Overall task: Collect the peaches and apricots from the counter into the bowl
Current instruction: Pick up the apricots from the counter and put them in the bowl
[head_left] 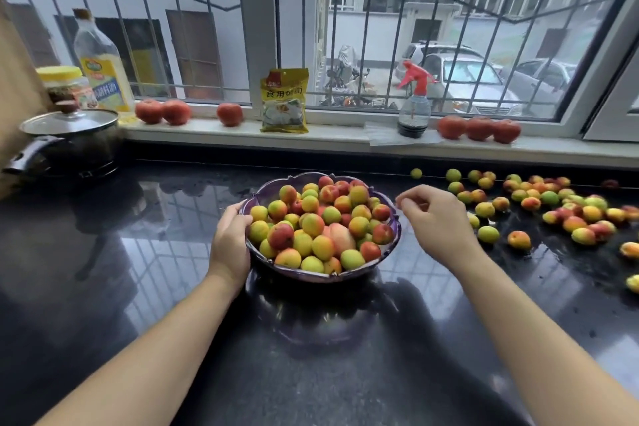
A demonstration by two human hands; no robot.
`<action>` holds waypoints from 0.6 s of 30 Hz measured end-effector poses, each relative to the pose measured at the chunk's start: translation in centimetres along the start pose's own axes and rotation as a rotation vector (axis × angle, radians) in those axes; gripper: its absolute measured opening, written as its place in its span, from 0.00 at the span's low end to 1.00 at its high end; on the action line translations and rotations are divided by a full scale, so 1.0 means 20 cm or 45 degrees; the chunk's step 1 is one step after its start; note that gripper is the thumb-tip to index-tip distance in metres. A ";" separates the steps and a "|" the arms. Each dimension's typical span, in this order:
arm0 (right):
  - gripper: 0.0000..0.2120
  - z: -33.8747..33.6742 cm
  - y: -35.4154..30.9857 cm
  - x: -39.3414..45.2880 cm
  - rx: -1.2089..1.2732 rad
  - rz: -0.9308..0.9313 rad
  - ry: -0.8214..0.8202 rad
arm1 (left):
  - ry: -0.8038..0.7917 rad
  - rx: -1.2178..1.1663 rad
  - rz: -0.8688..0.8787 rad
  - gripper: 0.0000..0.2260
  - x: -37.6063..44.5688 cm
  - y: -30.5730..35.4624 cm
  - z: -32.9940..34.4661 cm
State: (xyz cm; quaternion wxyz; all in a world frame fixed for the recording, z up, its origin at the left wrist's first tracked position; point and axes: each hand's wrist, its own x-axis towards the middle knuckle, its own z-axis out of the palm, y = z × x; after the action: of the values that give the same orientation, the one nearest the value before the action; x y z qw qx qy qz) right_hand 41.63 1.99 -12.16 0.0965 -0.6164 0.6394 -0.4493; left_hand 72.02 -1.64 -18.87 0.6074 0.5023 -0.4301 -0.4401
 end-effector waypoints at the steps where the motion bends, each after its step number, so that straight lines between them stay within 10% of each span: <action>1: 0.08 -0.03 0.04 0.01 -0.020 0.021 0.005 | 0.001 0.005 -0.015 0.16 0.00 0.01 0.02; 18: 0.24 0.26 0.52 0.78 -0.667 0.271 -0.297 | -0.047 0.103 0.122 0.19 0.05 -0.06 0.17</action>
State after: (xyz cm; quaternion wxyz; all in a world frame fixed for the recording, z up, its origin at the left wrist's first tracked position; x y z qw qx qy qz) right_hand 34.38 -15.86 -15.71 0.0537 -0.5971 0.7792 -0.1828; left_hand 68.95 -3.51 -19.55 0.5991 0.4970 -0.4821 -0.4020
